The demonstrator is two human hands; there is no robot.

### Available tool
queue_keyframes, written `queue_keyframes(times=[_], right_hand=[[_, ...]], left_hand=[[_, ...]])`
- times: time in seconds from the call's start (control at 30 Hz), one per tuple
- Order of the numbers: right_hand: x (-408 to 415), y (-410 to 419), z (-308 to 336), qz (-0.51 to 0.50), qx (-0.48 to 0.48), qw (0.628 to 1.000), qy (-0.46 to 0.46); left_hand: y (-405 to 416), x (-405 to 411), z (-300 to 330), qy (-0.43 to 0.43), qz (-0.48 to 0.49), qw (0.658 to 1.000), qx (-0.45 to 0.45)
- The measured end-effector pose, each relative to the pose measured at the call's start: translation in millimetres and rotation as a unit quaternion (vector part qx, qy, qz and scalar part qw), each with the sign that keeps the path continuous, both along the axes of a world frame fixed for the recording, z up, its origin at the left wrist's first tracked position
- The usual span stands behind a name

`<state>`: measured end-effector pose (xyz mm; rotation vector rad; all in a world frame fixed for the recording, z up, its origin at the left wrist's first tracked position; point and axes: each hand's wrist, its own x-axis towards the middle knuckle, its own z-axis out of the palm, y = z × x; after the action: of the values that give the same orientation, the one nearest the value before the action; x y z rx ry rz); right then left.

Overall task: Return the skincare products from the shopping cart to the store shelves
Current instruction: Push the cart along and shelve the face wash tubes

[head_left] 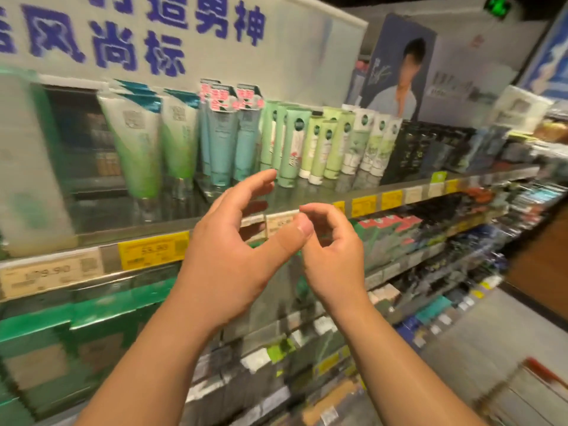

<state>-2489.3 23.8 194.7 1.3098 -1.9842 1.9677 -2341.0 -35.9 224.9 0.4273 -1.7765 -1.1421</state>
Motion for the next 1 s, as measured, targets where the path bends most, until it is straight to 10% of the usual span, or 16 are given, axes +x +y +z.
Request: queue_keyframes(times=[1.0], right_hand=[[-240, 422, -231, -0.373, 0.117, 0.847, -0.36]], left_hand=[[287, -360, -189, -0.306, -0.376, 0.862, 0.147]])
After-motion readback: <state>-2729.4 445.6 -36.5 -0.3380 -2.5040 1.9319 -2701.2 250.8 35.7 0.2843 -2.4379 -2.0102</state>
